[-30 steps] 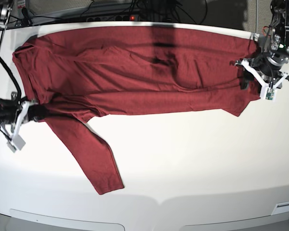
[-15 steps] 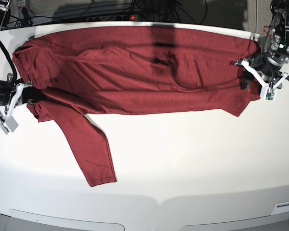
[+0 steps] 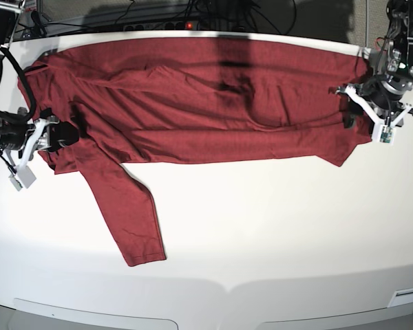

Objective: Fold the T-shirt properly
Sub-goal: 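Drag the sleeve with the right gripper and lay it along the shirt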

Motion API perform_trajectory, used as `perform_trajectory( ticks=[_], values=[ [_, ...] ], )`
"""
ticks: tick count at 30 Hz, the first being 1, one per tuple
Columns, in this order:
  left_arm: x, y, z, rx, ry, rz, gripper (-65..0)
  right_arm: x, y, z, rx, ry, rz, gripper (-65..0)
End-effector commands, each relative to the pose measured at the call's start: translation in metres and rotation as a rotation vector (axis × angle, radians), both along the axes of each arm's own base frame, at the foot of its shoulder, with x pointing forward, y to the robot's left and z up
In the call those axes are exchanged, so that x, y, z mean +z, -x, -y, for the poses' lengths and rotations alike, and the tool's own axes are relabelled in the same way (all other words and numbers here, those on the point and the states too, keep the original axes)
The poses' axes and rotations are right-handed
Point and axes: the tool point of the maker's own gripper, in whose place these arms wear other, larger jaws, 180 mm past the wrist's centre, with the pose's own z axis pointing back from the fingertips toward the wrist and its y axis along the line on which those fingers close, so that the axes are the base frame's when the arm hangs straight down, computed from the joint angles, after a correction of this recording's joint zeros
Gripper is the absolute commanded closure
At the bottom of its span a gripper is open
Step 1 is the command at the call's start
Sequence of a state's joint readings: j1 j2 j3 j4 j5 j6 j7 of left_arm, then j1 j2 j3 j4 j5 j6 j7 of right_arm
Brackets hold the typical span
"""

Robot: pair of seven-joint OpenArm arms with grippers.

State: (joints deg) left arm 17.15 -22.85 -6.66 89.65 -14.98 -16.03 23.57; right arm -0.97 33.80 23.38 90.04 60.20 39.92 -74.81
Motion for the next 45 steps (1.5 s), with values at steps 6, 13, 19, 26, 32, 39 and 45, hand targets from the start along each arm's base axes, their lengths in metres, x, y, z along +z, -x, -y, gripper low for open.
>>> perform_trajectory(
  ticks=[6,13,19,26,32,39,45],
  values=[
    [0.022,-0.016,-0.001,-0.006,0.007,0.111,-33.9,0.028,-0.031,0.012,-0.059,0.024,0.178,-29.1],
    [0.023,-0.016,-0.001,-0.006,0.011,0.117,-33.9,0.036,-0.062,0.030,-0.127,0.104,0.313,-29.1],
    [0.023,-0.016,-0.001,-0.006,0.011,0.116,-33.9,0.029,-0.102,0.023,-0.127,0.042,0.273,-29.1],
    [0.023,-0.016,-0.001,-0.006,0.011,0.117,-33.9,0.020,-0.150,0.004,-0.096,0.026,0.204,-29.1],
    [0.023,-0.016,-0.001,-0.006,0.011,0.116,-33.9,0.003,-0.190,-0.022,-0.100,0.066,0.189,-29.1],
    [0.023,-0.016,-0.001,-0.006,0.011,0.116,-33.9,-0.020,-0.226,-0.036,-0.175,0.166,0.198,-29.1],
    [0.023,-0.016,-0.001,-0.006,0.011,0.116,-33.9,-0.041,-0.232,-0.027,-0.239,0.295,0.203,-29.1]
  ],
)
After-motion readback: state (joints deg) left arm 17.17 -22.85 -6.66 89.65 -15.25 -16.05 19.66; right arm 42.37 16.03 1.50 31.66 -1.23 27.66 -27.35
